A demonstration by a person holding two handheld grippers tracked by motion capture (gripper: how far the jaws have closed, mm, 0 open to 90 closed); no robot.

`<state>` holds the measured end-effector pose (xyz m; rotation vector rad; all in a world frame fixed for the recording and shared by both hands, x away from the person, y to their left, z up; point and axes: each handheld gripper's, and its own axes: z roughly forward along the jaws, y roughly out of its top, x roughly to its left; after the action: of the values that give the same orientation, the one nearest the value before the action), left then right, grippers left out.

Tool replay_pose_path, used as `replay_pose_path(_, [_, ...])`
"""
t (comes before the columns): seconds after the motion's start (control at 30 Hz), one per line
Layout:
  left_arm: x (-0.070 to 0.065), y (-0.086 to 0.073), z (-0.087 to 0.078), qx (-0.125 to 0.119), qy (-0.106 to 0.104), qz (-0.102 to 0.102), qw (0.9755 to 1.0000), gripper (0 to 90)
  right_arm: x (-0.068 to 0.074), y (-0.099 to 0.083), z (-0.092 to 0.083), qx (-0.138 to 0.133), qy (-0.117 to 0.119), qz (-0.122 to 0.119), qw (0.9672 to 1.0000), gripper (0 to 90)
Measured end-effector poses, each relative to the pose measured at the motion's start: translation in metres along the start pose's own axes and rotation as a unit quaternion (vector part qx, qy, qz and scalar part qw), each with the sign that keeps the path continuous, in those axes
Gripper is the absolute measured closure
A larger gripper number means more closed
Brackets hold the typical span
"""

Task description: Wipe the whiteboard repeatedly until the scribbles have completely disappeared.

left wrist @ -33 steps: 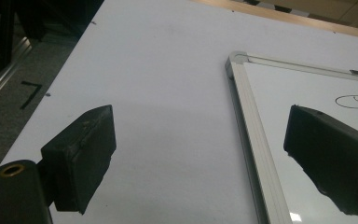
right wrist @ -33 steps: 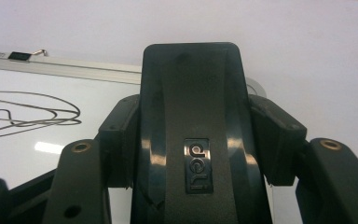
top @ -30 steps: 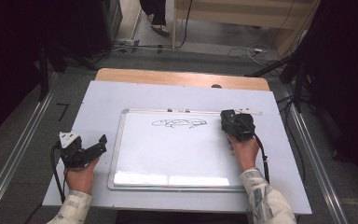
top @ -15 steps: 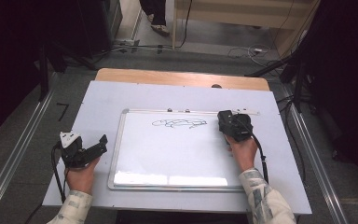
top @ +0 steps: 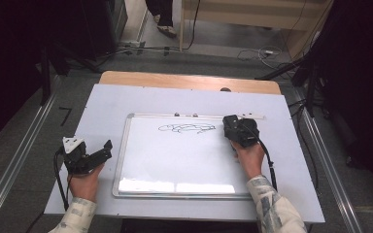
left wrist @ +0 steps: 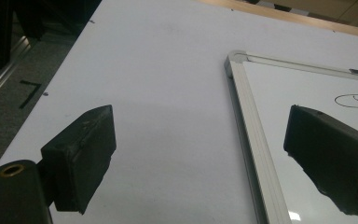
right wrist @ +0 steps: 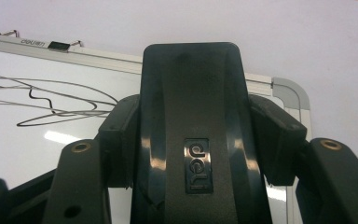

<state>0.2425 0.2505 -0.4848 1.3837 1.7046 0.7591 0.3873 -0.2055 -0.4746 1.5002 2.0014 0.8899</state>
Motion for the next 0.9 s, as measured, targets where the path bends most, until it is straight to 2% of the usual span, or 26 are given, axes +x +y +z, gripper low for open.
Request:
replay_pose_path(0.57, [0.0,0.0,0.0,0.0,-0.001,-0.001,1.0,9.7,0.02,0.003,0.009,0.012,0.01,-0.022,0.9996,38.6])
replay_pose_path(0.9, [0.0,0.0,0.001,0.001,-0.001,0.001,1.0,9.7,0.022,0.003,0.016,0.021,0.009,-0.022,0.9995,38.6])
